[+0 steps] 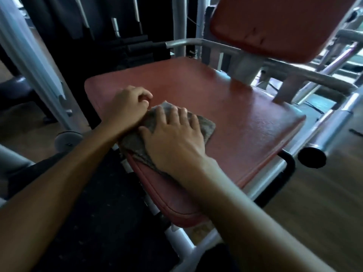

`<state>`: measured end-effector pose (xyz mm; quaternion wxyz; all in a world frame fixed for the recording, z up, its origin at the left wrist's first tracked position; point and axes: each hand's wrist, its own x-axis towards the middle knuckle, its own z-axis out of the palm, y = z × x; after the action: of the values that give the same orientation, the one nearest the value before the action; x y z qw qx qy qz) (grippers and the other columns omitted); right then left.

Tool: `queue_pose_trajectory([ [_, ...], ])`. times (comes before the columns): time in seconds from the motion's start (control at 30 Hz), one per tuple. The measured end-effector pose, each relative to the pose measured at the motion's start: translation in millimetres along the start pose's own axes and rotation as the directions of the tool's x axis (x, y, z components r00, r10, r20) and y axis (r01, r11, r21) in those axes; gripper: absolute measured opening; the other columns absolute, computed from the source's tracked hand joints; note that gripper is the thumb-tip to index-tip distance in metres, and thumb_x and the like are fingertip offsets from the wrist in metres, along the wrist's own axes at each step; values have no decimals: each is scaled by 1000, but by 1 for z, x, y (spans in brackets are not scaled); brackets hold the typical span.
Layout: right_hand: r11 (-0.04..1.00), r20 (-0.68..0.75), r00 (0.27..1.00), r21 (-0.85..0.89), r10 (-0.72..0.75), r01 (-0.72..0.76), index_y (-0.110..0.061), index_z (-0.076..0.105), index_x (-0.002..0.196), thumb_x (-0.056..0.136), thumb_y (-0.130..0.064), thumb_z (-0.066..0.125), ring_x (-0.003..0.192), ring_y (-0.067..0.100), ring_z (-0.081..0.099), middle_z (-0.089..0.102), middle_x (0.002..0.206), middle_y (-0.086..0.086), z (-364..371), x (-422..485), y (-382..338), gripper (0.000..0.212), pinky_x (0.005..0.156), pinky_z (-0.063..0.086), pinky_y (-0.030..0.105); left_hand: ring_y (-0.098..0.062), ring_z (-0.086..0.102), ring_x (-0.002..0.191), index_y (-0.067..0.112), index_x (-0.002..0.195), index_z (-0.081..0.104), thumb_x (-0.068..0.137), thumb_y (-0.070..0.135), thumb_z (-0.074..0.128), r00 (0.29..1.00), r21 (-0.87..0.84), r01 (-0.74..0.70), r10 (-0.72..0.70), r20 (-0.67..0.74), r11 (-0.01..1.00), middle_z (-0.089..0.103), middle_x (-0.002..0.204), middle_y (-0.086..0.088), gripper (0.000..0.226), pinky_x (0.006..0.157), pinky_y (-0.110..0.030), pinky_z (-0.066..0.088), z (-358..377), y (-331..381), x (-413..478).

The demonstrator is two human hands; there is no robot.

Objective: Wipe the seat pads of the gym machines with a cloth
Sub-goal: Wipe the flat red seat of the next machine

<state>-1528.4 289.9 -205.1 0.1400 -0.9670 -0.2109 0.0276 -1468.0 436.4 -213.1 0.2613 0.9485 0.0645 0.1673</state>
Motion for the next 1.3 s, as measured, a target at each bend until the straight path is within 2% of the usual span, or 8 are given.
queue_pose_trajectory([
  [0.13,998,-69,998,57,11,-7,-17,13,157,105,-46,21,153,24,-1,7,166,11,0,-25,12,60,123,-3,43,-32,54,115,19,111,69,92,12,55,999,61,-27,29,-38,998,61,122,-11,25,101,-42,44,4,1,-1],
  [0.27,992,-266,959,102,95,-70,-18,30,152,104,-40,31,152,23,14,24,162,7,11,-63,17,53,122,3,41,-37,53,112,17,109,66,94,21,56,997,157,-65,70,-29,986,59,119,-15,18,97,-46,45,4,6,2],
  [0.4,960,-526,807,215,269,-180,-19,54,138,99,-40,39,145,20,34,48,150,3,34,-92,13,47,122,12,39,-41,50,115,14,108,63,94,25,55,997,204,-70,72,-2,976,56,120,-19,19,99,-51,43,5,8,3],
  [0.53,883,-602,671,434,433,-180,-20,45,147,103,-42,33,152,12,11,32,160,-2,56,-112,-2,51,123,4,38,-38,51,117,15,116,64,97,26,54,985,133,-156,145,88,979,54,127,-17,24,100,-44,40,5,23,-9],
  [0.73,464,-455,574,874,681,143,-43,-3,155,103,-46,31,151,3,-5,-9,163,-22,92,-142,-45,62,124,8,30,-3,51,114,20,125,64,96,25,59,746,-169,-570,593,305,804,59,128,6,30,99,-4,30,12,73,-73],
  [0.9,169,-300,613,950,731,263,-43,-4,155,103,-34,41,147,-7,13,9,159,-34,97,-155,-79,69,120,15,18,-9,48,130,21,132,60,91,35,49,716,-218,-572,611,338,791,55,139,3,45,113,-27,33,17,81,-92],
  [1.07,121,-240,585,964,774,236,-39,10,156,104,-38,40,145,-14,5,6,161,-30,78,-141,-40,60,124,16,34,-12,47,131,18,133,58,92,32,48,715,-200,-586,617,329,785,55,139,0,44,113,-24,31,16,84,-95],
  [1.3,61,-188,629,974,754,218,-46,11,153,101,-41,41,140,-21,1,0,157,-38,77,-150,-58,60,123,13,24,-6,48,126,18,132,59,97,24,52,716,-211,-592,627,307,778,56,137,2,36,105,-7,28,20,80,-94],
])
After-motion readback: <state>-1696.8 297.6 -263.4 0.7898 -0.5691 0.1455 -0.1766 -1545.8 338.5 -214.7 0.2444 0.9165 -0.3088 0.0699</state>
